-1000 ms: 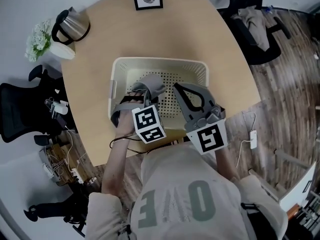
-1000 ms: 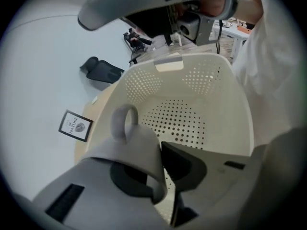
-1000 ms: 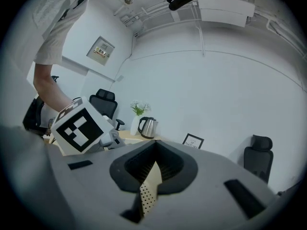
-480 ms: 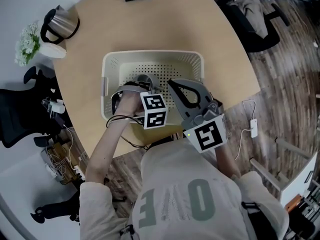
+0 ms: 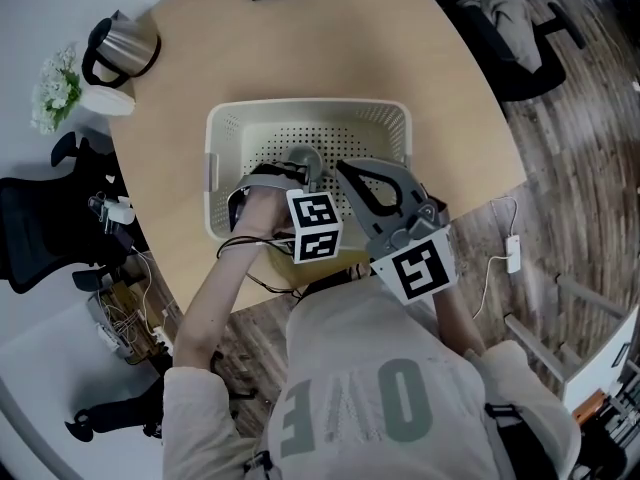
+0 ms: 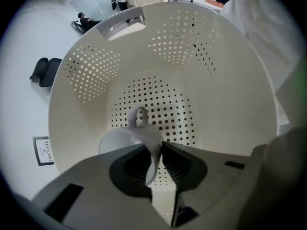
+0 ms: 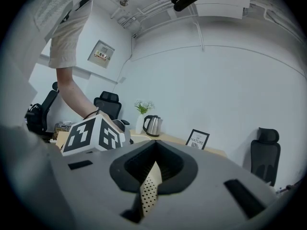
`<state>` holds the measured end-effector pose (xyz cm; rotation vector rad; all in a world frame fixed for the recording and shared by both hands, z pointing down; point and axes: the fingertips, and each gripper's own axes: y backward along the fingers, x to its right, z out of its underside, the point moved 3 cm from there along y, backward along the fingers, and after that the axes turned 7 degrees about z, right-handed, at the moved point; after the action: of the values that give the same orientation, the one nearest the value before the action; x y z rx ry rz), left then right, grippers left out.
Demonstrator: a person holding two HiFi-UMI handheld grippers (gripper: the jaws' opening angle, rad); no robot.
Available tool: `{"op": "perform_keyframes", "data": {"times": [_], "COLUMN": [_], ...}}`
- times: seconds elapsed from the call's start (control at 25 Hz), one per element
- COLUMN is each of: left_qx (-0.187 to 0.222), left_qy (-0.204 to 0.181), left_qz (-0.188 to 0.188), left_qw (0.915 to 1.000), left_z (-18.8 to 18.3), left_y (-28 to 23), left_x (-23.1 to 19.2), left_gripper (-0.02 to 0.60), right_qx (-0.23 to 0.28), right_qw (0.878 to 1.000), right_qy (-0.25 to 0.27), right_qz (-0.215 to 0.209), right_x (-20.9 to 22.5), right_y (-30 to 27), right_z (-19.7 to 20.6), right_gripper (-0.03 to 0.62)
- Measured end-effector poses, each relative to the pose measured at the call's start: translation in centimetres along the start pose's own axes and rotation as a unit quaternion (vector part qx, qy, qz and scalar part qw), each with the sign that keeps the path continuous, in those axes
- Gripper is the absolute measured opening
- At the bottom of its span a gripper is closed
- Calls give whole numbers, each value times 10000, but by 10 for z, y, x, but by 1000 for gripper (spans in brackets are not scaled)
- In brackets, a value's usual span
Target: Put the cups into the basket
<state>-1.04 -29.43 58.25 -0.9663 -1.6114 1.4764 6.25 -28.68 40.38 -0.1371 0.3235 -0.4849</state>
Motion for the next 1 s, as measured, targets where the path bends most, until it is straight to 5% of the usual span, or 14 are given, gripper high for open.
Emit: {"op": "perform_keyframes", "data": {"times": [0.52, 0.72, 0.8, 0.88, 0.92, 1.0], "left_qx": [589, 1278, 1689, 2272, 2616, 3280], "left_qy": [457, 903, 1341, 1886, 2185, 2786], "left_qz": [-823, -1462, -1971, -2590, -2912, -3577], "left_qw": [9938, 9768, 9564, 9196, 8939, 8288], "left_z": [1, 9, 15, 20, 22, 30], "left_y": [71, 121, 142, 164, 175, 197], "left_x": [-4, -10, -15, -17, -18, -18], "left_gripper": [75, 74, 72, 50, 26, 8], "right_qx": [214, 265, 267, 305, 340, 390], "right_qw": [9993, 9988, 9984, 9981, 9978, 9973], "right_qy": [284, 419, 489, 536, 561, 619], "right_qz": [-73, 16, 61, 81, 78, 56], "right_x": [-4, 1, 2, 0, -1, -4], "right_y": [1, -2, -2, -2, -2, -2], "right_z": [-18, -29, -34, -39, -41, -46], "right_gripper": [-2, -2, -2, -2, -2, -2]}}
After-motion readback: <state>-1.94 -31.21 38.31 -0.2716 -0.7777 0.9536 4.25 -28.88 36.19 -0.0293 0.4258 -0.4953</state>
